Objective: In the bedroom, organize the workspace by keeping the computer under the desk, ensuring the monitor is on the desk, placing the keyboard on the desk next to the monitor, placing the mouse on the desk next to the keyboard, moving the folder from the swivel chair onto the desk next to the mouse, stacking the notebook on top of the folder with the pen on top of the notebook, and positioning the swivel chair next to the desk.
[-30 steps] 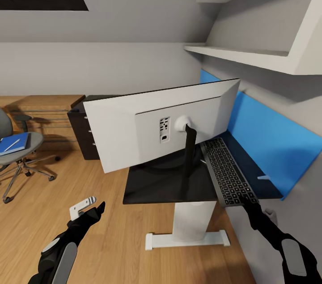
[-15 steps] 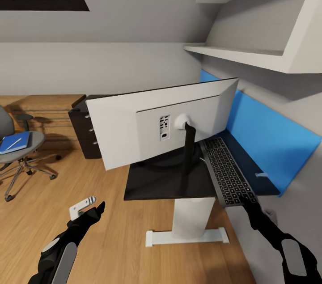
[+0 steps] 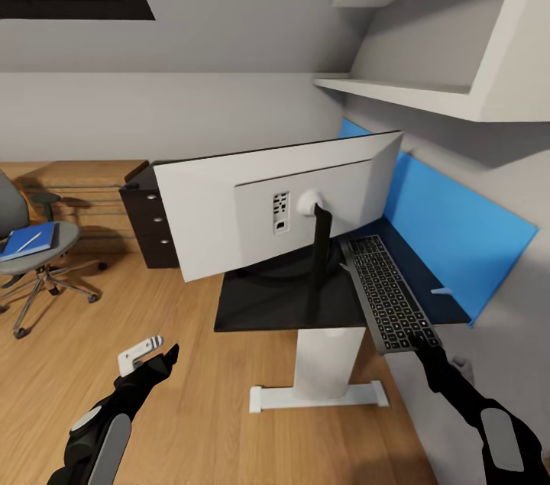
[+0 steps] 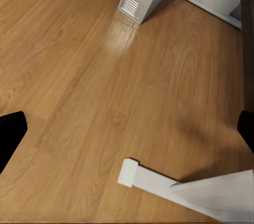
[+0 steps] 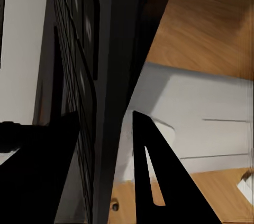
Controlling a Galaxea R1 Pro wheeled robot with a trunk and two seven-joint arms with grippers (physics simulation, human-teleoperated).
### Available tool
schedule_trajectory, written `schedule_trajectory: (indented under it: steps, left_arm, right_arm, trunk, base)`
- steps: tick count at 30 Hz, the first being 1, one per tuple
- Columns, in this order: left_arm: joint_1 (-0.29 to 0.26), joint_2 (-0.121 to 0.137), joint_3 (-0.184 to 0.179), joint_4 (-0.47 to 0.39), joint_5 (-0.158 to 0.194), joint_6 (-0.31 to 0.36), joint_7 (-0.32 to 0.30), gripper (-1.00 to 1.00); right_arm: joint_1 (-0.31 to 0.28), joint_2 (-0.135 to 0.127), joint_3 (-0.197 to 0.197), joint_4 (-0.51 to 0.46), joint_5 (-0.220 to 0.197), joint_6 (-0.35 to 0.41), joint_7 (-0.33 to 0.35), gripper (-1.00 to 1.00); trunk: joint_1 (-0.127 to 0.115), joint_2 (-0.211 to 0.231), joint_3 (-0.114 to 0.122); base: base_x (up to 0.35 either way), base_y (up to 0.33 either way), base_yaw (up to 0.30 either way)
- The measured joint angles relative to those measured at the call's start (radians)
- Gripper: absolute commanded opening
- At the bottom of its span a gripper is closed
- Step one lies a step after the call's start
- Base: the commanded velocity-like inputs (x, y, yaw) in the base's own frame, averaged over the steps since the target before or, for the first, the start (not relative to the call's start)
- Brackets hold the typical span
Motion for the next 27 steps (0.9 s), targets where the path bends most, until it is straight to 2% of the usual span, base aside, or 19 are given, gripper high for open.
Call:
schedule_trajectory:
  steps: [18, 27]
  left_arm:
    - [0.000, 0.003, 0.004, -0.003, 0.001, 0.002, 0.000, 1.00]
    - [0.000, 0.003, 0.004, -0.005, 0.001, 0.000, 0.000, 1.00]
  right_arm:
    - [0.000, 0.000, 0.000, 0.001, -0.004, -0.001, 0.000, -1.00]
    - [0.000, 0.000, 0.002, 0.002, 0.000, -0.002, 0.000, -1.00]
  trunk:
    - [0.000, 0.000, 0.000]
    - [0.000, 0.000, 0.000]
  base:
    - [-0.331, 0.002, 0.000]
    - [-0.316, 0.141, 0.000]
